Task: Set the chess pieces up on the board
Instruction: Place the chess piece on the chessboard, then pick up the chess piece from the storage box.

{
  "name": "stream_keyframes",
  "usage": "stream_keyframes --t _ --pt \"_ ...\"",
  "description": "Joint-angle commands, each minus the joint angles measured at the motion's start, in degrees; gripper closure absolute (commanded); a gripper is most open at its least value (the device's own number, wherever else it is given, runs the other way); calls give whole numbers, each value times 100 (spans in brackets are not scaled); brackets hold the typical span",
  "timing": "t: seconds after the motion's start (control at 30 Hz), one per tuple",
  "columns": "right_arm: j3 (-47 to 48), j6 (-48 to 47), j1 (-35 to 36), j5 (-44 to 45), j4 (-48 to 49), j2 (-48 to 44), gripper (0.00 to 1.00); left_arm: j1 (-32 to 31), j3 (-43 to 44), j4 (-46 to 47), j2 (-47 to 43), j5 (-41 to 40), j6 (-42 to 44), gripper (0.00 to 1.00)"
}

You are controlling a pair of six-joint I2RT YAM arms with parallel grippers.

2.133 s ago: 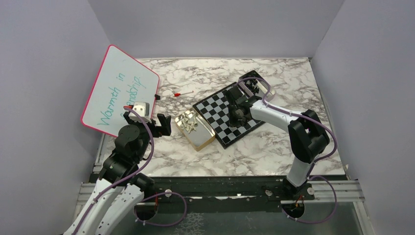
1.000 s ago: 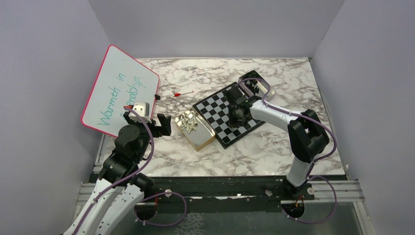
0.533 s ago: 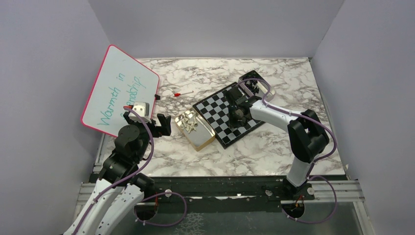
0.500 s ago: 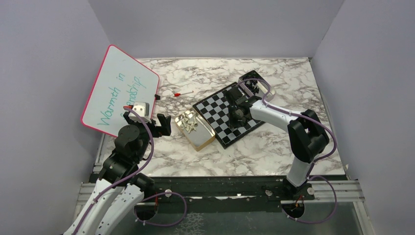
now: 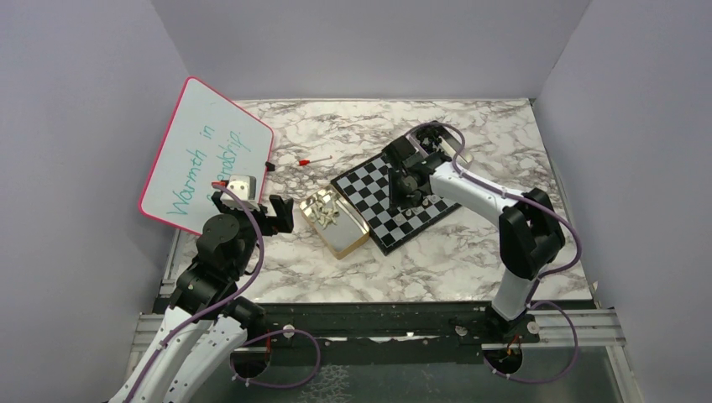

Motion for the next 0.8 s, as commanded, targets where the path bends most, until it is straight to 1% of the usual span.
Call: stream_keyframes --t 0.0,0.13,0.3,0.43,0.57,0.77 --pt "618 -97 69 -146 -198 -136 65 -27 -45 165 -84 -11 54 1" --pt "1104 -224 223 -243 -137 107 64 -27 -46 165 -137 -30 61 1" --pt "1395 -418 579 -429 465 381 64 -34 -46 165 -148 -28 68 1" --pt "1748 -566 1102 -158 694 738 64 -30 -44 156 -148 -82 72 1" --pt "1773 -822 1457 -132 1146 1021 65 -28 -38 143 -182 -104 72 1" --pt "1805 -873 1666 -235 1409 1511 67 -28 -25 139 -159 -127 72 1"
